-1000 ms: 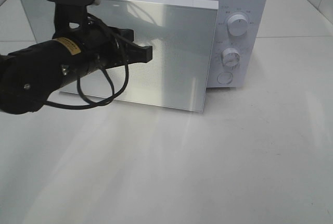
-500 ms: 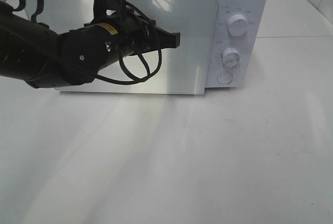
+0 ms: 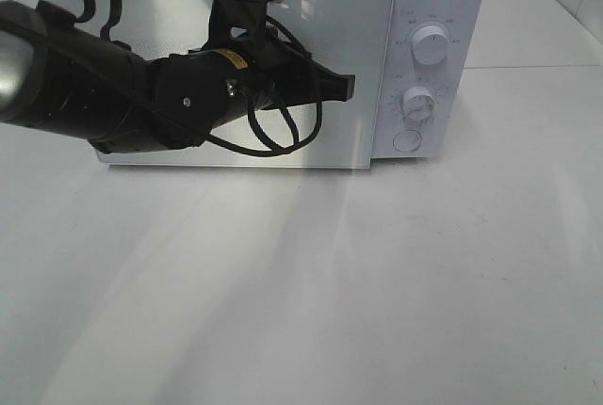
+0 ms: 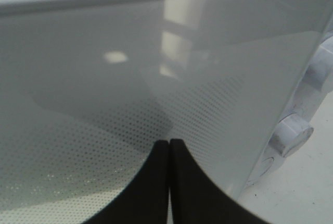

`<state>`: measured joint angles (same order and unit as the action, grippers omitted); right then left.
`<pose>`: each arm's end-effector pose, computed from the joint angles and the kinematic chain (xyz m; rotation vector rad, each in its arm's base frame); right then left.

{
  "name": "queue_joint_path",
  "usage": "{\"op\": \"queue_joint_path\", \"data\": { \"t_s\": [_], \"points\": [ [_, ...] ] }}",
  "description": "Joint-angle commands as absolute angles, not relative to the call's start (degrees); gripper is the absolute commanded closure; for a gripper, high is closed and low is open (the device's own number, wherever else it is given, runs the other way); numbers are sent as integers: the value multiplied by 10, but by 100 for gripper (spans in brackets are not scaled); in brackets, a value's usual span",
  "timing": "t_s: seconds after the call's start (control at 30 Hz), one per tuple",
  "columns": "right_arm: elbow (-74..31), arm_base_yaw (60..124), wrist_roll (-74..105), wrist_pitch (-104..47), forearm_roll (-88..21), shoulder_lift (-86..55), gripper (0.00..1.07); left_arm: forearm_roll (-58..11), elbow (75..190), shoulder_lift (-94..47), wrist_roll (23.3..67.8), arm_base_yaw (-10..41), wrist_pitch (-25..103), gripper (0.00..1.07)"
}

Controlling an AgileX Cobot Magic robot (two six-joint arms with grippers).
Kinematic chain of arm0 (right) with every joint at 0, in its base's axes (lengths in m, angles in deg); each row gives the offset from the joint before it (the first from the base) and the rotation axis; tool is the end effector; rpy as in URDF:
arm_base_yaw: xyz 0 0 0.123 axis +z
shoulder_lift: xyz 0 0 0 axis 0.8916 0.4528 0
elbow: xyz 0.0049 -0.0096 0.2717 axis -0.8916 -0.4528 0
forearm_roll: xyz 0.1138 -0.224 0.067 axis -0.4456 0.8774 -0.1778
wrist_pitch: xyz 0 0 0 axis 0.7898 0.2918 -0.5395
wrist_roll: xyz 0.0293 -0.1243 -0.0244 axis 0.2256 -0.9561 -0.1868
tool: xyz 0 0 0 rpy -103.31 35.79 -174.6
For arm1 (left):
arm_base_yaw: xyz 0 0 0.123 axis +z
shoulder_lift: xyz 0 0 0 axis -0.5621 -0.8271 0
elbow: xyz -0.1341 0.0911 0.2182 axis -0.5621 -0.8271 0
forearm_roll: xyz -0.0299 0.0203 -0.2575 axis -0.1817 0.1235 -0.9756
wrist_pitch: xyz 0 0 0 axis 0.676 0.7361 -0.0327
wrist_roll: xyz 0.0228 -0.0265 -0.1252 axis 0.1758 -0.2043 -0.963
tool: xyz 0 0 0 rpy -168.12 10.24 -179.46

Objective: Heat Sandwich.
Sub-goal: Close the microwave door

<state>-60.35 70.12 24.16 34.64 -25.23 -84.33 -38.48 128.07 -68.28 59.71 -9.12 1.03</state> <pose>0.0513 -0.0093 0.2689 -0.0476 2.0066 -0.0435 0.3597 -0.2988 0.1522 0.4104 1.8698 -0.4052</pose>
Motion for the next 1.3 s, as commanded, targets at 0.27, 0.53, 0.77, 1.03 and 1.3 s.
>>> {"op": "queue_joint_path", "data": {
  "t_s": [0.27,0.53,0.77,1.03,1.3],
  "points": [
    [-605,698,235,342,-252,-858,31,-401,1366,-714,606,-49,34,106],
    [-605,698,235,342,-252,-858,31,-397,1366,-714,608,-49,36,106],
    [-605,698,235,342,-252,-858,31,-397,1366,-710,609,-49,50,106],
    [-605,698,235,342,-252,-858,31,-396,1329,-685,609,-56,56,106],
    [-605,698,235,342,-252,-858,31,-392,1258,-635,608,-80,52,106]
  ]
}}
